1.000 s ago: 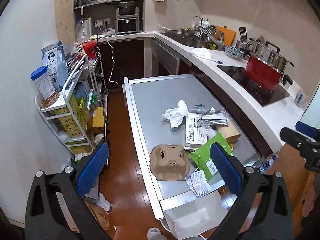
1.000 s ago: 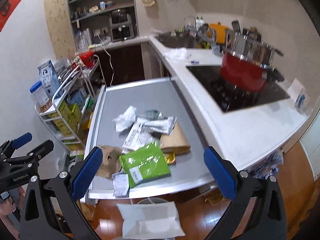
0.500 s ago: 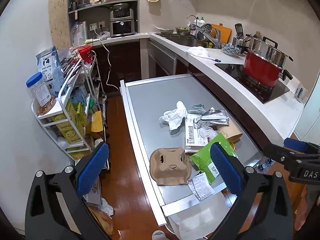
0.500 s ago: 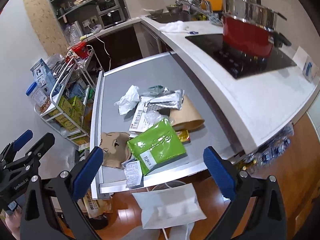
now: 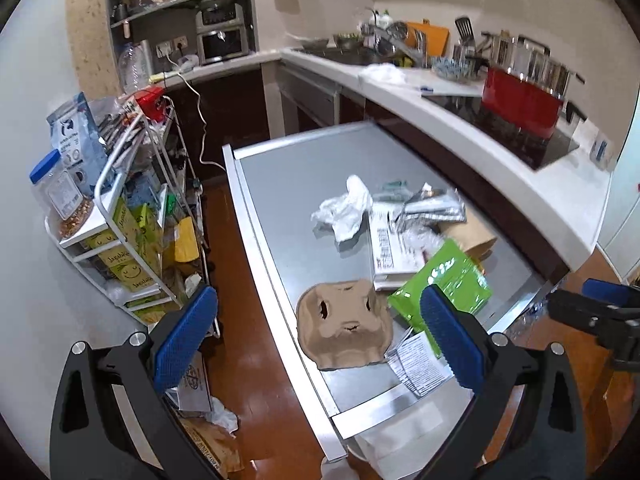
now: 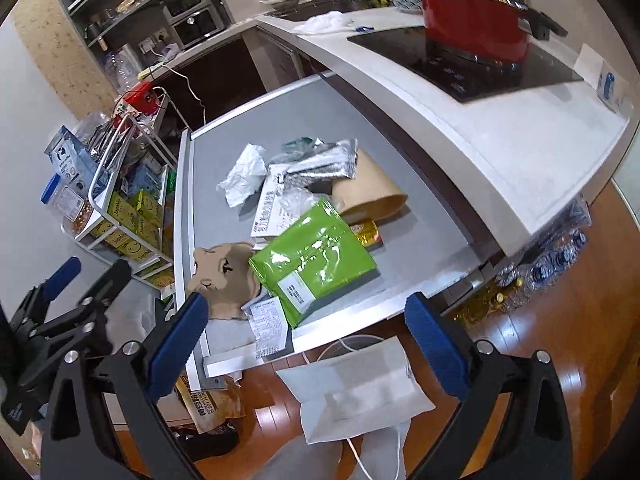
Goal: Collect trash
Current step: 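Close the left tool on the brown pulp carton piece, then lift the carton piece with the left tool while the right tool grasps the white receipt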
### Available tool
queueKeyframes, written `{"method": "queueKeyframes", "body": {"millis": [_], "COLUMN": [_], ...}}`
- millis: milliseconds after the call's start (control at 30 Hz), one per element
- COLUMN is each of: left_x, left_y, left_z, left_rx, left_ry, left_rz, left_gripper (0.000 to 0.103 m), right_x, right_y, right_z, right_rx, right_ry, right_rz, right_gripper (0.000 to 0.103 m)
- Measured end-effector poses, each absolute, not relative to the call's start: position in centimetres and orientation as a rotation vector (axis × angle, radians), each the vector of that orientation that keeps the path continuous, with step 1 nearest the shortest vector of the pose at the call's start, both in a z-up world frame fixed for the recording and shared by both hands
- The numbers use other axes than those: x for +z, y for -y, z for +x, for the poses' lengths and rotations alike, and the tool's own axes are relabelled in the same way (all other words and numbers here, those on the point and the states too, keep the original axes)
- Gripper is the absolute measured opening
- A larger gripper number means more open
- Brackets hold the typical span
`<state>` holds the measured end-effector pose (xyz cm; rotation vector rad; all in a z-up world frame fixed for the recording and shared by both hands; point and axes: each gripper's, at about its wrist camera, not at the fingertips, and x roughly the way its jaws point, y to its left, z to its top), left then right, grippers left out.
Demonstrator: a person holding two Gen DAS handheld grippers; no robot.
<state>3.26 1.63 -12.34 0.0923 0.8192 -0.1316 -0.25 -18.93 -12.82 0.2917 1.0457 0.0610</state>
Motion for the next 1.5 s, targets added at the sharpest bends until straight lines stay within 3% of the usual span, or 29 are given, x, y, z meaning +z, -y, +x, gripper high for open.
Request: {"method": "queueKeyframes", "body": {"millis": [533,733,900,1067,1200,1267,1433,1500], "left_x": [-20.2,-22.2,-23.0,-22.9,-22.7,-22.5,-21.1,-20.7], "left_y": [0.4,0.7,0.8,1.0,0.2,-0.2,-1.1,-1.6], "left_z": [8.1,9.5,10.3,10.4,11.0,11.2,11.3,11.5], "left_rx": [-0.153,-0.164,-0.196,-0.238,-0.266,-0.280,-0.303,-0.311], "left_ry": [-0.988,-1.040,-1.059,-1.047,-1.050,-1.043,-1.006,-0.997], "left_rz": [0.152,0.172,0.178,0.174,0.128,0.115,0.095,0.089], "left_gripper": [0.101,0.078,0.073,0.056,0.056,0.056,0.055,0.055], "right_x": [-16.1,-18.6,-20.9,-22.9,-23.6,-23.9,-21.2,-20.3], "right_y": [18.7,18.9,19.1,18.6,18.4,18.0,15.6,13.8], "right_z": [1.0,2.6,3.5,4.9,6.1,6.5,5.0,3.7], "right_rx": [0.018,0.007,-0.002,-0.040,-0.061,-0.070,-0.019,0.060], "right_ry": [-1.118,-1.188,-1.250,-1.291,-1.305,-1.320,-1.277,-1.255], "right_rz": [0.342,0.435,0.575,0.645,0.684,0.666,0.311,0.161], "right_gripper": [0.093,0.093,0.093,0.093,0.093,0.093,0.093,0.087]}}
